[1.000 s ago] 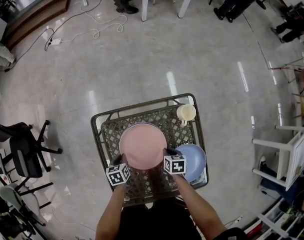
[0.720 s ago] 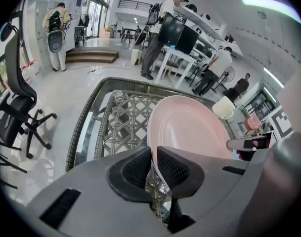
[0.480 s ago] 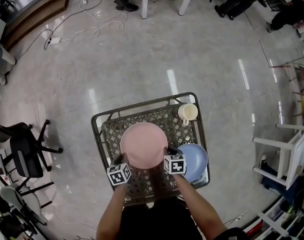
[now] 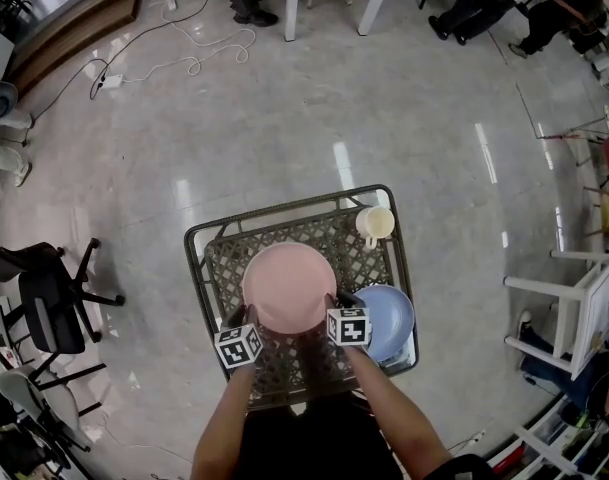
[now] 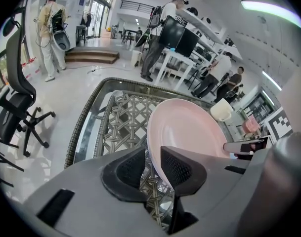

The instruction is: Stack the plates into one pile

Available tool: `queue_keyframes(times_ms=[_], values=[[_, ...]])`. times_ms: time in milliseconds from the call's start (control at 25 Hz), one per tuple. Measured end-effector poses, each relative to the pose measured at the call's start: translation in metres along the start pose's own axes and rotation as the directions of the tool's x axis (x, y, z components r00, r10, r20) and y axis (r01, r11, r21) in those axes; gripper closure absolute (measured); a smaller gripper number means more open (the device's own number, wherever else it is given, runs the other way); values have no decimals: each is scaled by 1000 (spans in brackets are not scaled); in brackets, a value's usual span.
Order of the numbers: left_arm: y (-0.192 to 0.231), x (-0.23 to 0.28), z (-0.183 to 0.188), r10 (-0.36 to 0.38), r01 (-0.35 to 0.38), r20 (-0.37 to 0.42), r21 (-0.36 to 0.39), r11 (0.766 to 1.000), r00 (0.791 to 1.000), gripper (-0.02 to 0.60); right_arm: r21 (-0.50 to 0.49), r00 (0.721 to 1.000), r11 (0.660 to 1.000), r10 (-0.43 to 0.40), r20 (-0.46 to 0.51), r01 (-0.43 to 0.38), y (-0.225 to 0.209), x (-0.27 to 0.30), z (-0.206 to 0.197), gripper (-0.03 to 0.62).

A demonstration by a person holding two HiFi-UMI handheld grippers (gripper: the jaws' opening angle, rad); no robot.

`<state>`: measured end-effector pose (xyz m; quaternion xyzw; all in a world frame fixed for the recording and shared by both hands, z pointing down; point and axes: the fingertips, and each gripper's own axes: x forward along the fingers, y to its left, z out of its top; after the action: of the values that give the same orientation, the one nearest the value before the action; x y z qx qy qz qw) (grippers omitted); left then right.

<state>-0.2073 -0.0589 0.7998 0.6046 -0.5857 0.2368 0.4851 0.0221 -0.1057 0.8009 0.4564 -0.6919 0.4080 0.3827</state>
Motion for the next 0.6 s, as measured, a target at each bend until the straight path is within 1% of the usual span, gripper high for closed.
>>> queue_keyframes(times_ms=[200,400,520,600], values=[[-6,-14,3,-5,5,24,14,1000,1000,483,-1,999,1000,-15,49,16,-2,-16,2,484],[-9,-35,4,-22,21,63,23,1000,998,483,-17,992,1000,-13,124,16,9,-38,2,488],[-13,-51,2,-53,51,86,28,998,995,489,-29,984,999,-25,178,31,18,-55,-3,528],[-18,-64,0,-76,72,103,41,997,992,509,-23,976,999,-29,214,35,24,-69,-7,554]])
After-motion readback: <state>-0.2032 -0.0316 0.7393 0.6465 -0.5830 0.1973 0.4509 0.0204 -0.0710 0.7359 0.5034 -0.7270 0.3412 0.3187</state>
